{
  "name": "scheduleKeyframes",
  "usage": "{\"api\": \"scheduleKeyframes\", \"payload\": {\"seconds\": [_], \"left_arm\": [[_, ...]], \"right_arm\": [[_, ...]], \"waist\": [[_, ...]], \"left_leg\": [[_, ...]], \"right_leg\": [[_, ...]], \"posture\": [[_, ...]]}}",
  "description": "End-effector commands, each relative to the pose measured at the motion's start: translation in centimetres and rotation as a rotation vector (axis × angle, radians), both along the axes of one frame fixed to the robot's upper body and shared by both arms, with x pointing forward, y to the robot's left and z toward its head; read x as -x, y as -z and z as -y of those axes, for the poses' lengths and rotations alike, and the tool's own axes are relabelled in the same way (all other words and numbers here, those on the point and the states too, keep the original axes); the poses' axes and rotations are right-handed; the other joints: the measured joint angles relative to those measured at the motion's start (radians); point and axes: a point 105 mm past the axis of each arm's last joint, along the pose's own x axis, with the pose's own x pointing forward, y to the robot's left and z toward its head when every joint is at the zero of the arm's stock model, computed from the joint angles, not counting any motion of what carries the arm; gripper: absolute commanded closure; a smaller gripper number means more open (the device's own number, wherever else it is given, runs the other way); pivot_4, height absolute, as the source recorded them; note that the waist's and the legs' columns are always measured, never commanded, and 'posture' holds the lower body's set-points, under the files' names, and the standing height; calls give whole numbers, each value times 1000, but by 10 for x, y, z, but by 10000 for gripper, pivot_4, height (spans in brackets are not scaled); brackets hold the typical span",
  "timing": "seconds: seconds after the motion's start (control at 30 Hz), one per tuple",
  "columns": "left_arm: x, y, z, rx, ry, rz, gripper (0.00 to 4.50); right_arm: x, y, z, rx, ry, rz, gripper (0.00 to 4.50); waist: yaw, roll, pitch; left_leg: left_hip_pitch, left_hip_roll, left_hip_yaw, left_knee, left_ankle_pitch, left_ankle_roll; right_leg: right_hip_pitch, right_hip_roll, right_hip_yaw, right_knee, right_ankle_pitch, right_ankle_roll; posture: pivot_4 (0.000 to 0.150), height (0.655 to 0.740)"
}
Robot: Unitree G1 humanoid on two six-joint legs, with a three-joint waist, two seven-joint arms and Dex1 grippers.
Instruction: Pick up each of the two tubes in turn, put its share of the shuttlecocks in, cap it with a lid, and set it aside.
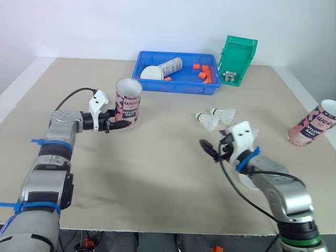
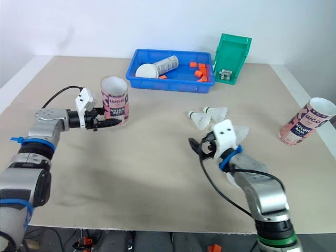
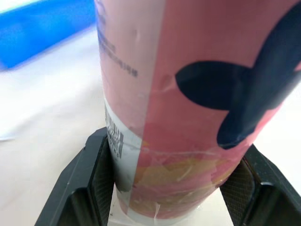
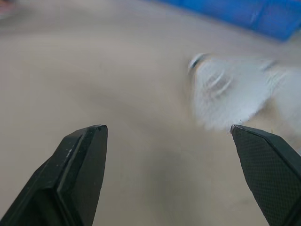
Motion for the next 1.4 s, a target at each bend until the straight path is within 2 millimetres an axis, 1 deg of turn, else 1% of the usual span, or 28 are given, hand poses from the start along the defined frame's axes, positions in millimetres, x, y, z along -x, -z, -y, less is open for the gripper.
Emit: {"api": "scheduleKeyframes", "payload": {"seconds": [0.03,0.2,0.27,0.37,0.43,0.5,0.53,0.63,0.67,0.7,0.73,0.8,0.83,0.9,0.97,1.07,1.1,1.17,1.27,1.33,1.4], "left_arm": [[21,-9,-5,-135,114,-18,18559],[47,4,-21,-321,194,-96,18559],[57,10,-27,-374,216,-123,18559],[64,13,-29,-395,226,-139,18559],[68,16,-31,-422,242,-147,18559],[72,17,-31,-442,258,-145,18559],[73,16,-29,-446,264,-143,18728],[76,16,-27,-461,281,-139,18728],[77,17,-26,-466,287,-138,18728],[78,18,-24,-462,294,-141,18728],[80,20,-23,-457,302,-146,18728],[82,24,-20,-449,312,-155,18728],[84,26,-19,-444,320,-163,18728],[86,29,-17,-439,329,-174,18728],[86,32,-17,-446,333,-179,18728],[85,34,-18,-455,337,-192,18728],[84,34,-18,-455,338,-194,18728],[83,34,-18,-455,340,-200,18728],[80,35,-16,-449,342,-212,18728],[77,35,-14,-443,343,-221,18728],[74,35,-13,-435,335,-241,18728]], "right_arm": [[-18,-11,-4,-1,32,65,0],[-39,-11,-6,-3,45,83,0],[-48,-13,-6,-5,44,90,0],[-54,-12,-8,2,32,97,0],[-60,-11,-8,10,35,101,0],[-72,-12,-4,11,59,105,0],[-77,-13,-3,8,69,112,5469],[-84,-14,-1,11,74,124,15425],[-85,-14,-1,12,71,127,23086],[-85,-15,-1,12,70,132,28248],[-85,-17,-1,10,66,139,32124],[-82,-21,-1,15,53,160,42500],[-79,-25,-3,16,38,176,44329],[-69,-36,-10,15,-24,212,44329],[-53,-51,-23,50,-132,273,44329],[-16,-82,-47,88,-382,374,44329],[0,-92,-56,104,-490,396,44329],[29,-105,-72,149,-693,421,44329],[56,-115,-89,235,-904,442,44329],[58,-121,-104,318,-995,469,44329],[54,-119,-119,409,-1062,480,44329]], "waist": [[1,0,0],[1,0,0],[1,0,0],[1,0,0],[1,0,0],[-2,0,0],[-3,1,0],[-4,1,0],[-3,1,0],[-3,1,0],[-3,1,0],[-2,1,0],[-2,1,0],[0,2,-1],[1,2,-1],[2,4,-1],[2,5,-2],[3,6,-2],[2,7,-3],[2,7,-3],[2,7,-3]], "left_leg": [[0,0,0,1,0,0],[0,1,0,2,0,0],[0,2,0,2,0,0],[0,2,0,2,0,0],[1,3,0,2,0,0],[1,3,1,2,0,0],[2,3,1,2,0,0],[2,3,2,2,0,0],[2,3,2,2,0,0],[2,3,2,2,0,0],[2,3,2,2,0,0],[2,3,2,2,0,1],[2,3,2,2,0,1],[2,2,2,1,0,1],[2,2,1,1,-1,1],[2,2,1,1,-1,1],[2,2,1,1,-1,1],[3,2,1,1,-1,1],[6,2,1,2,-1,1],[7,2,2,3,-1,1],[8,2,3,4,-1,1]], "right_leg": [[0,0,0,0,0,0],[0,1,0,0,-1,1],[0,1,0,0,-2,-1],[0,1,-1,0,-2,-1],[0,1,-1,1,-4,1],[0,1,-1,1,-4,1],[0,1,-1,1,-3,1],[0,1,-1,1,-3,0],[0,1,-1,2,-3,0],[0,1,-1,2,-3,1],[0,1,-1,2,-3,2],[0,1,0,2,-4,3],[0,1,0,2,-4,3],[0,1,0,2,-4,3],[0,1,0,2,-5,3],[0,1,1,3,-7,5],[1,1,1,3,-7,6],[2,1,1,3,-8,5],[3,1,1,4,-10,2],[3,1,1,6,-11,0],[3,1,1,9,-10,-1]], "posture": [[1500,7079],[1500,7079],[1500,7079],[1500,7079],[1500,7079],[1500,7079],[1500,7079],[1500,7079],[1500,7079],[1500,7079],[1500,7079],[1500,7079],[1500,7079],[1500,7079],[1500,7079],[1500,7079],[1500,7079],[1500,7079],[1500,7079],[1500,7079],[1500,7079]]}}
